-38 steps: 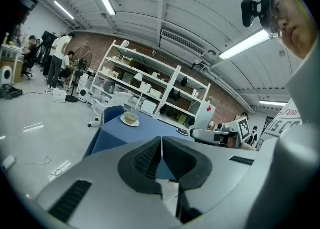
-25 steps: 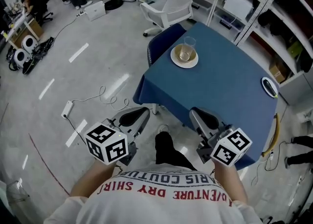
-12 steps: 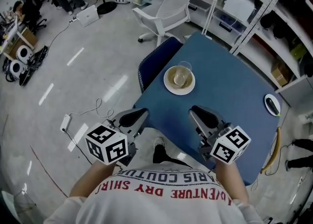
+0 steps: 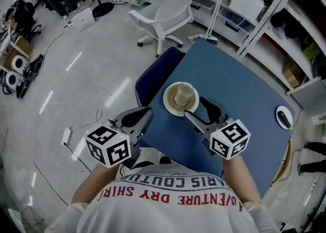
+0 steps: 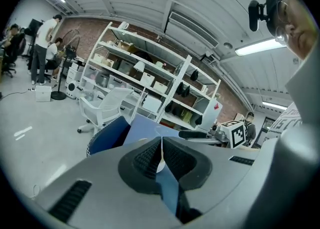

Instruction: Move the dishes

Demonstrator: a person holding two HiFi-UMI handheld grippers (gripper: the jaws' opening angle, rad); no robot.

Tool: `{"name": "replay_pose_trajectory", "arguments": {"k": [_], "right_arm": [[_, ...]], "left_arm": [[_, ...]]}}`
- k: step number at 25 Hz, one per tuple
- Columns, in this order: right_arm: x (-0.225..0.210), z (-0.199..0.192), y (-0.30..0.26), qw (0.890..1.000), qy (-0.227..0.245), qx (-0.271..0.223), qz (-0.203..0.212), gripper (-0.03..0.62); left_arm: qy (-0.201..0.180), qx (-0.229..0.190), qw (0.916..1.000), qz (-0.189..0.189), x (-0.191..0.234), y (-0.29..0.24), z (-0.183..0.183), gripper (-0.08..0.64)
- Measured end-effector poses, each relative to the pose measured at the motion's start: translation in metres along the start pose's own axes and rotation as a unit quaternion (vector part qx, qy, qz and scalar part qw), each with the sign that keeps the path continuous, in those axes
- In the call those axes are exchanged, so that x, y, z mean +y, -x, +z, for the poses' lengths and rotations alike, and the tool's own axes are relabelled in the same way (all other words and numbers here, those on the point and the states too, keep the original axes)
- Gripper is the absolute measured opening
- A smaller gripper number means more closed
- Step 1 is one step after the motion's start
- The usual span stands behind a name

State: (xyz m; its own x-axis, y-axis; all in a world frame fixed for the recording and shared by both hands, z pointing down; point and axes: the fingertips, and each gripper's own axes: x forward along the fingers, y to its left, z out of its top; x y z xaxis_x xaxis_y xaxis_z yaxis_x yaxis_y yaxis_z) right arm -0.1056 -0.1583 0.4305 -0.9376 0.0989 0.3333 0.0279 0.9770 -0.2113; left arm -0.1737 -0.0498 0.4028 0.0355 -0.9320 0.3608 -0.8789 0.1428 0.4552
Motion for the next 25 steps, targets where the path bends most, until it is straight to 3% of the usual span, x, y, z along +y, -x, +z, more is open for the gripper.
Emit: {"name": "replay_pose_trajectory", "arguments": {"k": [10,16,25], "right_arm": [[-0.024,-0.025,-0.059,0.989,0.114,0.077,-0.059,0.302],[-0.033,-0.031,-0.072,0.99,0.073,0.072,-0.093,0.302],[-0.042,-0.033,-0.072,0.985,0.055,0.062,-0.15,0.273]], "left_arm": [[0.008,0.039,0.9989,-0.024,0.034,-0.013,0.012,0.032],[0.0,0.065,0.9968,-0.046,0.05,-0.015,0.02,0.032],[-0.015,0.084,0.994,-0.069,0.052,-0.008,0.02,0.032]]}}
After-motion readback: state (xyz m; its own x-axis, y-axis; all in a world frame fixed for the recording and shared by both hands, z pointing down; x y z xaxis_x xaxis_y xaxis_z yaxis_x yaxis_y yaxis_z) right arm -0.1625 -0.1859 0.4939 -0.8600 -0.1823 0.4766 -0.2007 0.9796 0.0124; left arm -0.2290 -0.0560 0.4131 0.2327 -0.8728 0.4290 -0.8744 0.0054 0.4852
